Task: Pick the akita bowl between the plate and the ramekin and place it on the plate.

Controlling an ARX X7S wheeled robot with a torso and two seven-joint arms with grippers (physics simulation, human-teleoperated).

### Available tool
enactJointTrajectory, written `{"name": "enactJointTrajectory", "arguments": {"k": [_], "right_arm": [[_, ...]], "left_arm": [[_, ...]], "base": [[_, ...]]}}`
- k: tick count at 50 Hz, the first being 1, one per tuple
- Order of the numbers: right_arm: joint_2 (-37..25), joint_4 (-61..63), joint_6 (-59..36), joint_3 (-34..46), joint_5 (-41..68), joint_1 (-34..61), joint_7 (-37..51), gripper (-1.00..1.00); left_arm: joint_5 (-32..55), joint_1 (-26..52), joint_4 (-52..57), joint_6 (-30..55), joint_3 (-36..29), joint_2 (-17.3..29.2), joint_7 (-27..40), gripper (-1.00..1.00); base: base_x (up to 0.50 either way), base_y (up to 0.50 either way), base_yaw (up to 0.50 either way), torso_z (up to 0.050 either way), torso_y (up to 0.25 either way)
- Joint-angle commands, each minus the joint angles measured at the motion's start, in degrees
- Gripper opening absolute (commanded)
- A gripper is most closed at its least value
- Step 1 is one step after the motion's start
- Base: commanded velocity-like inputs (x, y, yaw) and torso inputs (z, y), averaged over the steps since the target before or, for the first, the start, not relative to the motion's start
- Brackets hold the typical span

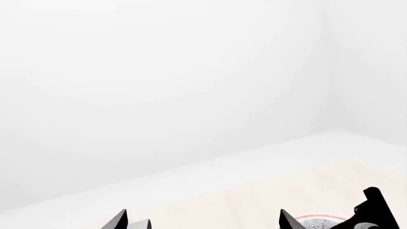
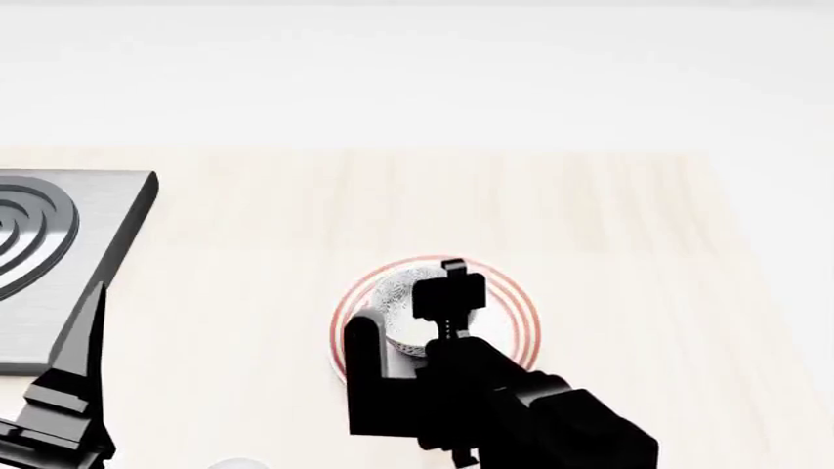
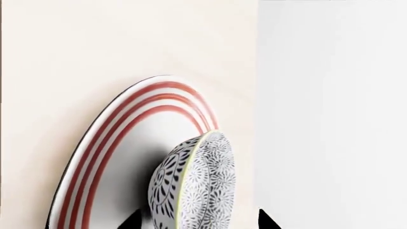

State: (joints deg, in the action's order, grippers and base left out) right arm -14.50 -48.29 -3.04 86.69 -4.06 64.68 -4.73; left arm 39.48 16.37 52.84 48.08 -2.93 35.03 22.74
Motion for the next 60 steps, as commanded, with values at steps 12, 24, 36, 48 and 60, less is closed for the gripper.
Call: {"name": "enactJointTrajectory", "arguments": {"k": [12, 24, 36, 48, 60], "right_arm": [[-14.9, 38.88, -19.53, -3.42, -2.69, 2.11, -3.98, 1.0], [-26.99, 67.73, -28.7, -14.12, 2.45, 2.87, -0.51, 1.0], [-37.9, 85.65, -29.81, -32.46, 13.85, -3.35, 15.3, 1.0], [-54.8, 104.66, -21.17, -53.66, 30.91, -18.2, 43.05, 1.0], [-75.49, 108.28, 2.07, -56.05, 36.79, -26.04, 70.88, 1.0]], "left_arm": [[2.48, 1.26, 2.22, 1.79, 2.05, -0.39, -0.15, 1.0], [2.33, 0.63, 2.93, 0.53, 2.73, 0.13, 0.59, 1.0], [2.93, 0.53, 4.4, -2.06, 8.56, 0.23, 3.87, 1.0], [10.3, -0.25, 7.09, -13.69, 15.73, 8.72, 16.02, 1.0], [9.0, -17.59, 7.07, -46.35, 19.19, 28.3, 35.29, 1.0]], "base": [[0.0, 0.0, 0.0, 0.0, 0.0], [0.0, 0.0, 0.0, 0.0, 0.0], [0.0, 0.0, 0.0, 0.0, 0.0], [0.0, 0.0, 0.0, 0.0, 0.0], [0.0, 0.0, 0.0, 0.0, 0.0]]}}
